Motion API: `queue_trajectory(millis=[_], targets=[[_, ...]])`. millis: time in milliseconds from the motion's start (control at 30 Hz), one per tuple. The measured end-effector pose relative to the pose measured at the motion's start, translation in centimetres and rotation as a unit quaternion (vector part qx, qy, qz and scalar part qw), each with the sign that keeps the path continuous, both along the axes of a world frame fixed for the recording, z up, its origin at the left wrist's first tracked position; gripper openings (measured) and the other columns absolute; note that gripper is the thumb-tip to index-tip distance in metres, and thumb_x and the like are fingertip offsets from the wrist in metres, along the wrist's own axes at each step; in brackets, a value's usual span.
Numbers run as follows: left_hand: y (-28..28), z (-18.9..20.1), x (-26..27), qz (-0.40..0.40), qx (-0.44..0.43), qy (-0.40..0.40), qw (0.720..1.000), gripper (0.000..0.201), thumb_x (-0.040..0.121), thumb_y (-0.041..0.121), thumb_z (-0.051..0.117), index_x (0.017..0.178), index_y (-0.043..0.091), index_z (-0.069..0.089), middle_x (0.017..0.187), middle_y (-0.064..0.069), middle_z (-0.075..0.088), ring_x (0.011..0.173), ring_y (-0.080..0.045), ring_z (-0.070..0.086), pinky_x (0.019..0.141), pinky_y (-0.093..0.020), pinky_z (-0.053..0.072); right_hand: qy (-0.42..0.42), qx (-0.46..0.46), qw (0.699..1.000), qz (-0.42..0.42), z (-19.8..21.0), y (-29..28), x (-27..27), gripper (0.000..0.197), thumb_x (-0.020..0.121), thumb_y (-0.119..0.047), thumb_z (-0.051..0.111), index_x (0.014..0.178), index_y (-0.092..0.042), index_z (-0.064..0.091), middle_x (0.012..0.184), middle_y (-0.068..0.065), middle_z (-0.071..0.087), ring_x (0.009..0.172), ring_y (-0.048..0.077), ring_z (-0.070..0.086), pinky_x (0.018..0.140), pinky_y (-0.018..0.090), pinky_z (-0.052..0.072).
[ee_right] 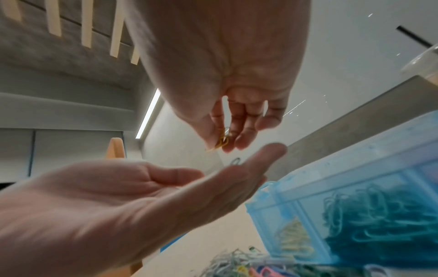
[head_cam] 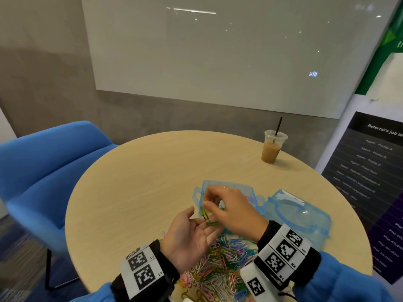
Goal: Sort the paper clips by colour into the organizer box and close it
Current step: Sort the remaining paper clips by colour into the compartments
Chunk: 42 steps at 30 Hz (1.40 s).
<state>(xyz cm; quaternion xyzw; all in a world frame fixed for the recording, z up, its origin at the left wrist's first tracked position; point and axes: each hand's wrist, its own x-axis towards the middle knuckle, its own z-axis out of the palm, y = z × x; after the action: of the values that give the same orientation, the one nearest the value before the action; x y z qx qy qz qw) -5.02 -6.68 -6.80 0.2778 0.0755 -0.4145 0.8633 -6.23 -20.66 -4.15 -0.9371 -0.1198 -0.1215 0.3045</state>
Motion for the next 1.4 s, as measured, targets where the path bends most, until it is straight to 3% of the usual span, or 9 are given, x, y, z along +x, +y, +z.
queue_trajectory(millis=[100, 267, 433, 667, 800, 967, 1067, 1300, 1400], targets=[[-0.1, 0.5, -0.2, 0.003, 0.015, 0.012, 1.000, 0.059, 0.106, 0.035, 0.030, 0.133, -0.016, 0.041, 0.128, -0.030, 0.057, 0.123, -0.038, 0.053, 0.106, -0.044, 0.039, -0.030, 0.041, 0.998, -0.036, 0.3, -0.4, 0.7, 0.013, 0.094, -0.017, 0.058, 0.082, -0.013, 0.057, 0.079, 0.001, 0.060, 0.071, 0.012, 0.051, 0.068, 0.024, 0.042], [0.1, 0.3, 0.2, -0.008, 0.049, -0.008, 0.999, 0.054, 0.106, 0.033, 0.027, 0.133, -0.010, 0.047, 0.121, -0.026, 0.064, 0.115, -0.036, 0.059, 0.093, -0.039, 0.048, -0.004, 0.015, 0.996, -0.086, -0.5, -1.3, 1.6, 0.014, 0.092, -0.021, 0.062, 0.080, -0.016, 0.059, 0.074, -0.005, 0.059, 0.069, 0.010, 0.053, 0.066, 0.023, 0.043], [1.1, 0.6, 1.6, 0.030, 0.056, -0.011, 0.998, 0.051, 0.106, 0.028, 0.027, 0.129, -0.012, 0.049, 0.120, -0.027, 0.064, 0.114, -0.037, 0.060, 0.091, -0.041, 0.047, 0.020, -0.050, 0.994, -0.094, -1.0, -2.0, 1.6, 0.014, 0.094, -0.029, 0.059, 0.101, -0.018, 0.066, 0.096, -0.006, 0.061, 0.087, 0.010, 0.052, 0.078, 0.021, 0.039], [2.6, 1.5, 2.5, 0.040, 0.054, -0.039, 0.997, 0.057, 0.106, 0.035, 0.028, 0.133, -0.012, 0.045, 0.129, -0.027, 0.057, 0.121, -0.035, 0.055, 0.110, -0.041, 0.037, -0.032, -0.028, 0.999, 0.016, -0.2, -1.2, 0.4, 0.017, 0.092, -0.033, 0.065, 0.103, -0.022, 0.071, 0.093, -0.006, 0.062, 0.082, 0.008, 0.052, 0.071, 0.013, 0.036], [2.0, 2.0, 1.6, -0.009, 0.011, -0.044, 0.999, 0.064, 0.104, 0.042, 0.030, 0.131, -0.014, 0.046, 0.125, -0.024, 0.058, 0.101, -0.027, 0.053, 0.109, -0.036, 0.036, -0.044, -0.037, 0.996, 0.070, -0.5, -0.6, 0.2, 0.016, 0.086, -0.028, 0.072, 0.096, -0.016, 0.076, 0.081, -0.005, 0.060, 0.072, 0.000, 0.051, 0.066, 0.009, 0.035], [2.7, 3.2, 2.0, -0.040, 0.047, -0.093, 0.994, 0.059, 0.103, 0.036, 0.034, 0.141, -0.009, 0.036, 0.139, -0.025, 0.051, 0.125, -0.031, 0.052, 0.115, -0.042, 0.032, -0.053, -0.068, 0.995, 0.044, 0.0, -1.7, 0.4, 0.010, 0.090, -0.021, 0.068, 0.088, -0.011, 0.072, 0.074, -0.010, 0.055, 0.066, -0.003, 0.047, 0.066, 0.010, 0.035], [3.1, 4.1, 2.3, -0.010, 0.049, -0.109, 0.993, 0.055, 0.103, 0.031, 0.034, 0.143, -0.007, 0.033, 0.135, -0.026, 0.054, 0.125, -0.035, 0.054, 0.110, -0.042, 0.037, -0.068, -0.030, 0.997, 0.007, 0.4, -2.5, 0.4, 0.010, 0.092, -0.019, 0.065, 0.090, -0.012, 0.071, 0.077, -0.004, 0.064, 0.070, 0.004, 0.056, 0.065, 0.010, 0.039], [4.2, 4.0, 3.3, 0.009, 0.108, -0.152, 0.982, 0.041, 0.102, 0.029, 0.033, 0.133, 0.010, 0.053, 0.125, -0.005, 0.067, 0.121, -0.024, 0.059, 0.117, -0.041, 0.028, 0.010, -0.078, 0.996, -0.045, 0.5, -4.0, -1.2, 0.013, 0.093, -0.019, 0.062, 0.088, -0.013, 0.072, 0.080, 0.001, 0.068, 0.072, 0.012, 0.060, 0.067, 0.024, 0.048], [4.3, 3.9, 3.5, 0.016, 0.112, -0.143, 0.983, 0.035, 0.100, 0.026, 0.037, 0.125, 0.015, 0.060, 0.124, -0.001, 0.067, 0.120, -0.021, 0.060, 0.112, -0.038, 0.033, 0.038, -0.104, 0.993, -0.047, 0.1, -4.0, -2.1, 0.011, 0.092, -0.019, 0.064, 0.087, -0.014, 0.073, 0.079, 0.000, 0.070, 0.069, 0.009, 0.060, 0.066, 0.019, 0.047]])
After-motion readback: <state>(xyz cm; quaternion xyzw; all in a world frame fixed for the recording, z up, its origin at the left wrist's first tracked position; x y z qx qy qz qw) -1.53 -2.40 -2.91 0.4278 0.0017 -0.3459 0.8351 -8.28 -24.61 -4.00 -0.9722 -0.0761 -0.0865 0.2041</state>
